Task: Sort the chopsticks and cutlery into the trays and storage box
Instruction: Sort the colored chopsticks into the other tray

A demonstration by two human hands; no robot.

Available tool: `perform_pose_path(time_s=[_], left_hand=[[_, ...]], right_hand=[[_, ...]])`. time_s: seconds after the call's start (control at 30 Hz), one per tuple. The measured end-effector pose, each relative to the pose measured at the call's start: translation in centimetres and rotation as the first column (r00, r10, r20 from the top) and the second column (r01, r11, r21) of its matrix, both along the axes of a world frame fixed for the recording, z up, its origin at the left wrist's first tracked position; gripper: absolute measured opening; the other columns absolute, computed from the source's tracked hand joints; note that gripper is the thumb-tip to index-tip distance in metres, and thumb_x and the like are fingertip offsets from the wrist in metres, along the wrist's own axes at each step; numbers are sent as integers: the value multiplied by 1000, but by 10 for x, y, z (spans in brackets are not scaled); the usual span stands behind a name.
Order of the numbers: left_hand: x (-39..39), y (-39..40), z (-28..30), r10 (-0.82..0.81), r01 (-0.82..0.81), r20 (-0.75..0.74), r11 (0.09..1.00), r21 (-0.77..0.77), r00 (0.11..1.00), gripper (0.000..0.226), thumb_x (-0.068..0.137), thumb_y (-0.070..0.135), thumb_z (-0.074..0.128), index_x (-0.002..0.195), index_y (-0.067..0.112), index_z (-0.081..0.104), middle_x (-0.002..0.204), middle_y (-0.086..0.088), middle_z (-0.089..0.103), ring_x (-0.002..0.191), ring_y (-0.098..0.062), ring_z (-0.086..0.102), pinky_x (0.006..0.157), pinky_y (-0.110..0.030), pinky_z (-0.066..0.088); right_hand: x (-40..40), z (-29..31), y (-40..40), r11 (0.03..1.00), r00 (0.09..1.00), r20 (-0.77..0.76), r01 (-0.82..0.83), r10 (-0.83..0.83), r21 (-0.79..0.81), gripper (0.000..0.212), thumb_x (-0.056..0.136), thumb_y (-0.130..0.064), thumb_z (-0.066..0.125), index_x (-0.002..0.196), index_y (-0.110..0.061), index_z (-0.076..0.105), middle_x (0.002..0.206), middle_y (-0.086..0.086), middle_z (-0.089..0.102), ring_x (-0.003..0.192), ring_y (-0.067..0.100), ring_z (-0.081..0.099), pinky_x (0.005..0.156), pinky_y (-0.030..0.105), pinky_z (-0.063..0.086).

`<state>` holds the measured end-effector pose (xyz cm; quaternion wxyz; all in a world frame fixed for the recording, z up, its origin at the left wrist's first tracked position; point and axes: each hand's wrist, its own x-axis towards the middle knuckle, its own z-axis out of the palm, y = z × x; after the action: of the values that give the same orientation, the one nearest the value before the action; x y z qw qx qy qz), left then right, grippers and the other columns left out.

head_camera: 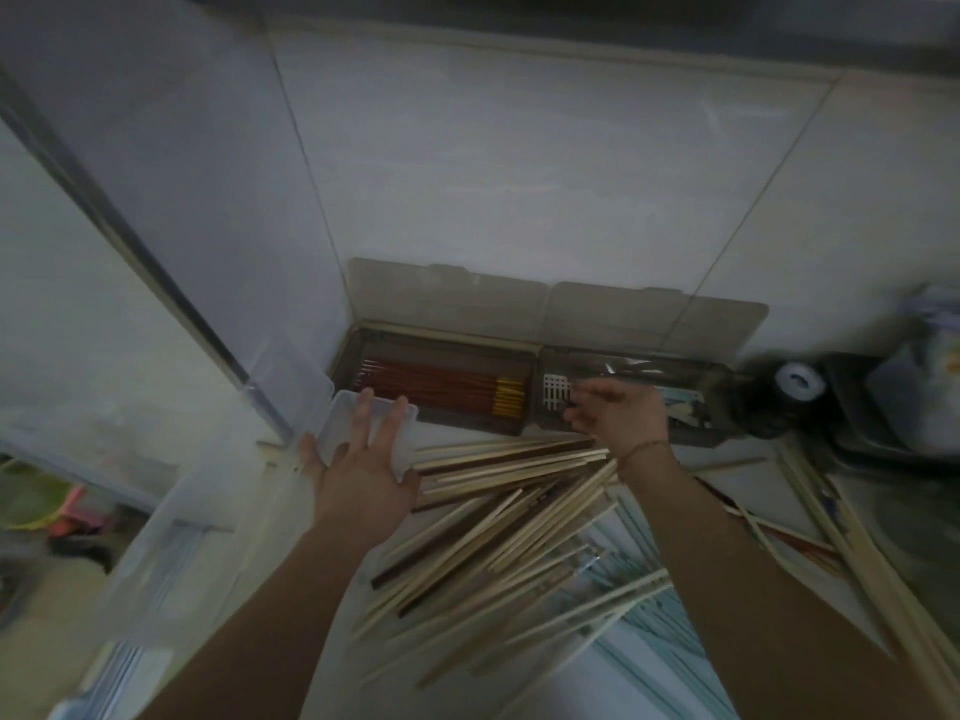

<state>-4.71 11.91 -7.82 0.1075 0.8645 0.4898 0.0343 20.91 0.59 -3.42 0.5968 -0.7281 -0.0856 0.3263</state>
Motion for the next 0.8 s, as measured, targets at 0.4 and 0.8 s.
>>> perform_pose_path(time_s=[0.4, 0.8], left_hand=[[2, 2, -2, 30, -30, -20, 1000, 5, 999, 82, 90, 48, 56, 153, 46, 4, 165, 5, -6, 144, -21, 28, 115, -60, 0], [3, 2, -1, 26, -26, -51, 1000, 6, 998, 83, 88, 47, 60, 153, 45, 8, 164, 5, -5, 147, -21, 19, 114, -61, 3]], right_hand=[[13, -20, -187, 713, 753, 421, -91, 506, -695, 13, 81, -12, 71, 75, -23, 74, 72, -2, 71, 65, 12, 60, 56, 3, 37], [-19, -45, -219, 483, 795, 345, 75, 500, -873, 13, 85, -40, 63, 94, -36, 71, 97, -2, 71, 90, 22, 66, 64, 21, 42]])
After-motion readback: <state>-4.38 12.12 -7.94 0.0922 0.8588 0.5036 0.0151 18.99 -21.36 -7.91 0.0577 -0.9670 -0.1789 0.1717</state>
